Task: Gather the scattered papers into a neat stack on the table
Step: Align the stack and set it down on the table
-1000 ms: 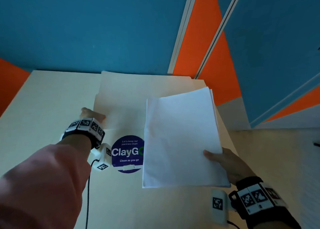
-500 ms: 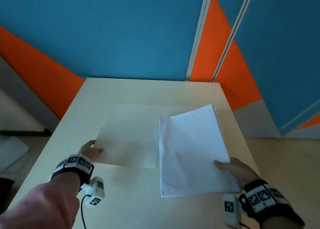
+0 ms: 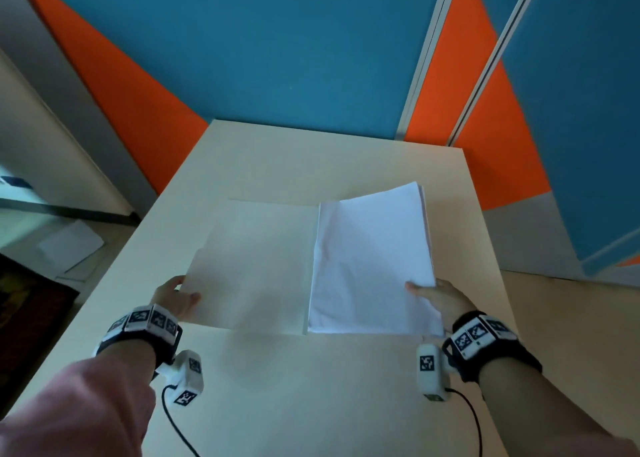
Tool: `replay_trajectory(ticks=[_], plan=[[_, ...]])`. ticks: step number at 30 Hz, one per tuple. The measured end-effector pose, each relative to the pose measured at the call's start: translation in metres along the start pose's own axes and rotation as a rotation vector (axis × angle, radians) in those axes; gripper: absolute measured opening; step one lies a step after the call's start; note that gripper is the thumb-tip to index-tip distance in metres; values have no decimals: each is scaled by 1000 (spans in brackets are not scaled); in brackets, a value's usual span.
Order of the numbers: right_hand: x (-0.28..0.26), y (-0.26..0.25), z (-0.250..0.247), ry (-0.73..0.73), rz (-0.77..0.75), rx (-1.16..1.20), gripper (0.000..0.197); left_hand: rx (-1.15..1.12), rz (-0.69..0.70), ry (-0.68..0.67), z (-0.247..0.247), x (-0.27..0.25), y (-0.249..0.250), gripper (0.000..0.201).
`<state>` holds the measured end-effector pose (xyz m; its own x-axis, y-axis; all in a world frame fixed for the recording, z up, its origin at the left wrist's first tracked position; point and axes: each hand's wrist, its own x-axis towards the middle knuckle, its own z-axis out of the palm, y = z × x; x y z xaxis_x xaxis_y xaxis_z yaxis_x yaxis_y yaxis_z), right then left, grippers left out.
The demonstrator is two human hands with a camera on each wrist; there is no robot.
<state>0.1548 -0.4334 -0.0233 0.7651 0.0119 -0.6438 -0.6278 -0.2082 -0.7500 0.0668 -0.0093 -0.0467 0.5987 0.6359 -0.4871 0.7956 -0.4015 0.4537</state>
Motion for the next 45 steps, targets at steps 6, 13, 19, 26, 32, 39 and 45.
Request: replay_trajectory(ticks=[6,13,19,26,32,39,45], plan=[[25,-2,4,45,21,-65,44,-41,-6,-1,1,7,1,49],[62,25,3,69,36,-228,84,-44,8,10,1,17,1,46],[37,7,20,117,19,-319,48,-23,24,14,0,17,0,47],[39,13,24,197,-33,-370,38,-32,31,-7,-1,16,-1,48],[35,13,26,280,-33,-391,42,-88,41,-16,-6,13,-1,48],[31,20,24,319,-66,-393,26,-275,144,-6,-26,8,2,47],[27,19,29,344,-81,-479,48,-769,309,-132,-53,-21,22,24]])
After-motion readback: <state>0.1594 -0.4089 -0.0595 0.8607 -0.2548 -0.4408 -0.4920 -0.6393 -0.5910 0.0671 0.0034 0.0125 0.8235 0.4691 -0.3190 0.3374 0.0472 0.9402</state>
